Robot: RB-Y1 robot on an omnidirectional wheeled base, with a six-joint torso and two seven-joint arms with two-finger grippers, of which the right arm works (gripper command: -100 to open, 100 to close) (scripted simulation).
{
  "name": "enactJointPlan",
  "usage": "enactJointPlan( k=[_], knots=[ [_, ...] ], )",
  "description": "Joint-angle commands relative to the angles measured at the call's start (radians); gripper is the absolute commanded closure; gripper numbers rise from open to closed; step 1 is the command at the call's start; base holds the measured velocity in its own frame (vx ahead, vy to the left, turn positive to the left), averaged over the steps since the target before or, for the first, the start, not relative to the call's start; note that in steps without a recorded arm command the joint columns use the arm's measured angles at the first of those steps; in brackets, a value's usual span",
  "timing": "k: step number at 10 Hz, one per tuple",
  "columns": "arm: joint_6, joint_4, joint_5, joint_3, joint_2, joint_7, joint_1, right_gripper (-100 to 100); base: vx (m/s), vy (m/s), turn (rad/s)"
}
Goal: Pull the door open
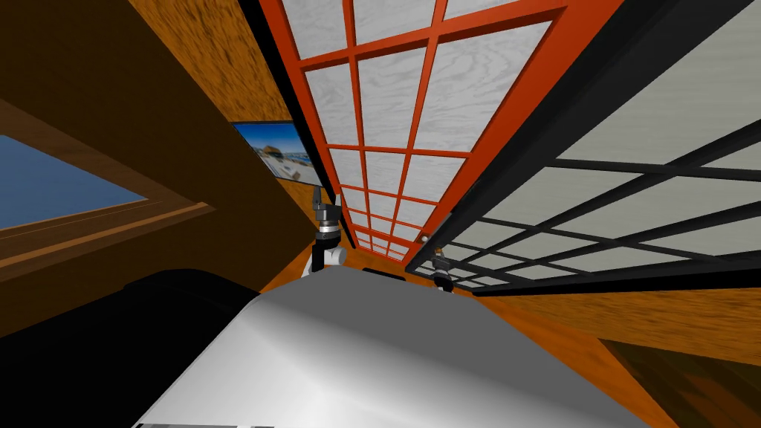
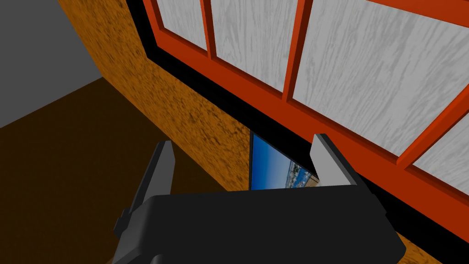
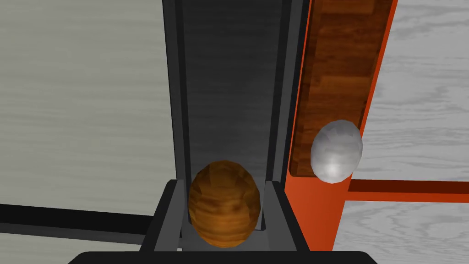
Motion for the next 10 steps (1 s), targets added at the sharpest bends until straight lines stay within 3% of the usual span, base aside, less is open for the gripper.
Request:
enactJointPlan(
  k=[1, 9, 10],
  knots=[
    [0.014, -0.007, -0.011, -0.01, -0.013, -0.023, 0.031, 100, -0.109, 0.019, -0.042],
    [0.017, 0.007, -0.031, -0.013, -0.026, -0.07, 0.065, 100, -0.101, 0.003, -0.024],
    [0.019, 0.016, -0.047, -0.014, -0.036, -0.108, 0.086, 100, -0.107, 0.003, 0.0]
  ],
)
